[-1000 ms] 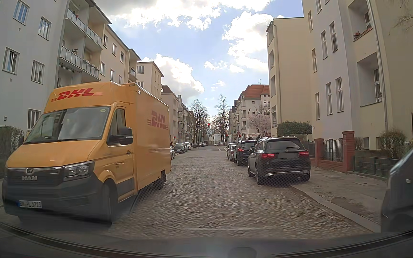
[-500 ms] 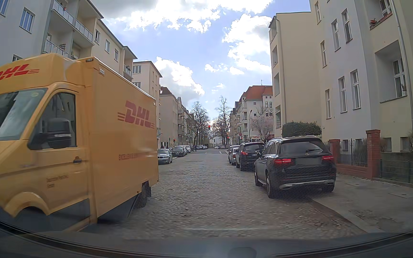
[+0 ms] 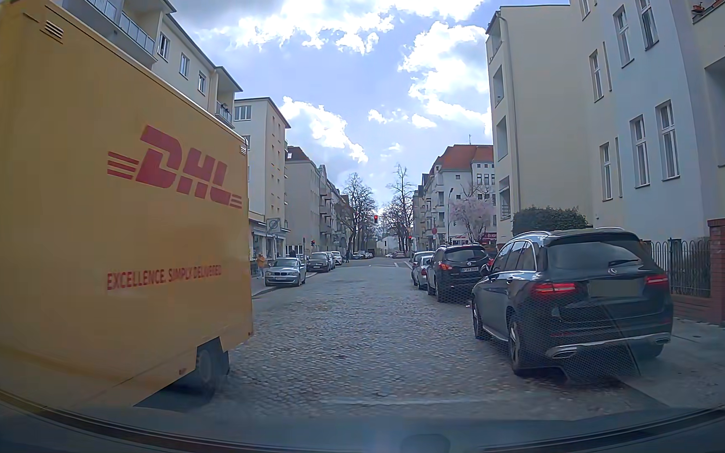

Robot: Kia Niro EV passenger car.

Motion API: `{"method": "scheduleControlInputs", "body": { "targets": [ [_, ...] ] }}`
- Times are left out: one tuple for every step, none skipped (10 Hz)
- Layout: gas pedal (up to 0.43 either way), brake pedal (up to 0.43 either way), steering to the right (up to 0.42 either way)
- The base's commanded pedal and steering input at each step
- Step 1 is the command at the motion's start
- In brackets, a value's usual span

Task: Follow the waypoints while adhering to traffic rules and regulations

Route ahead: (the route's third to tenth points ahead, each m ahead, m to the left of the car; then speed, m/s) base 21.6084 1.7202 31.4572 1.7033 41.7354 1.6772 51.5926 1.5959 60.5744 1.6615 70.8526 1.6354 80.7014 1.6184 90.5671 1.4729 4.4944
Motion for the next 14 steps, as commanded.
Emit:
{"method": "scheduleControlInputs", "body": {
  "targets": [
    [0.028,0.03,-0.03],
    [0.028,0.03,-0.019],
    [0.028,0.03,-0.01],
    [0.028,0.03,-0.014],
    [0.028,0.03,-0.02],
    [0.039,0.03,-0.017],
    [0.039,0.03,-0.013],
    [0.039,0.03,-0.013],
    [0.039,0.03,-0.013],
    [0.059,0.03,-0.016],
    [0.067,0.03,-0.022],
    [0.087,0.03,-0.023],
    [0.087,0.03,-0.019],
    [0.087,0.03,-0.018]
  ]
}}
